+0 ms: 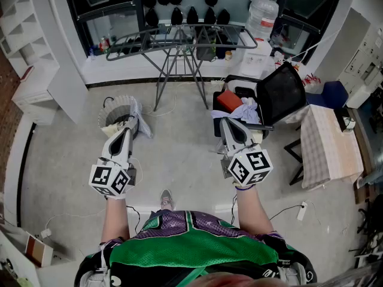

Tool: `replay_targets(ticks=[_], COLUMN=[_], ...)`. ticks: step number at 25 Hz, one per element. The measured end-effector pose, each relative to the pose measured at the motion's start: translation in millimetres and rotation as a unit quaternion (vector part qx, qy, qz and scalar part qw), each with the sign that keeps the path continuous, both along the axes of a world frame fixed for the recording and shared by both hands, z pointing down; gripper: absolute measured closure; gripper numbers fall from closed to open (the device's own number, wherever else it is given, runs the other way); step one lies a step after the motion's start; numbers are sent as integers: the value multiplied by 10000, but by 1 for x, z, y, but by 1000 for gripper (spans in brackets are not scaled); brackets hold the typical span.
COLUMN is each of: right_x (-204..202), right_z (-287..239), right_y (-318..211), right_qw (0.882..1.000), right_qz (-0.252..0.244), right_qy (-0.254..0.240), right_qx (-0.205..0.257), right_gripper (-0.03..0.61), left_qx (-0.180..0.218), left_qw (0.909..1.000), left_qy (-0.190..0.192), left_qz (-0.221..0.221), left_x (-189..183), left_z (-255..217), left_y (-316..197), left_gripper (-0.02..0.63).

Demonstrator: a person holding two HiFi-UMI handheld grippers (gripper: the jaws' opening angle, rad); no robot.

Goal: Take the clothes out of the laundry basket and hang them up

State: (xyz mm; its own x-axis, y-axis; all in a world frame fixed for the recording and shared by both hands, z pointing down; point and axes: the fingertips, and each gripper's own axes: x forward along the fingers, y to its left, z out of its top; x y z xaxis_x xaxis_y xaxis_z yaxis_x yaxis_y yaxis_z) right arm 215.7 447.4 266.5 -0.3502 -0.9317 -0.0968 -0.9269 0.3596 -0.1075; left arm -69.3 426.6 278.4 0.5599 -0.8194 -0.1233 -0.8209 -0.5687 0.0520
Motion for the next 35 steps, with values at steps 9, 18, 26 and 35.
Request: replay_targets(ticks=[9, 18, 26, 35], right_x=[6, 8, -16, -76], right_z=[3, 16, 23, -11], right_y=[15, 24, -38, -174], right_qw=[10000, 9997, 9992, 9980], right_qz=[-53, -225, -380, -555], right_qy=[-3, -36, -77, -193], right_qx=[-17, -93, -50, 229], right_gripper=[580, 580, 580, 580], left_qx=[-43, -98, -198, -153], left_qw=[10000, 9998, 9982, 9970], left_qy=[13, -59, -332, -400], left_qz=[-12, -165, -453, -647], left_x=[10, 9, -30, -95], left_z=[7, 15, 33, 32], left_y=[15, 29, -27, -159], left_gripper=[597, 597, 597, 597])
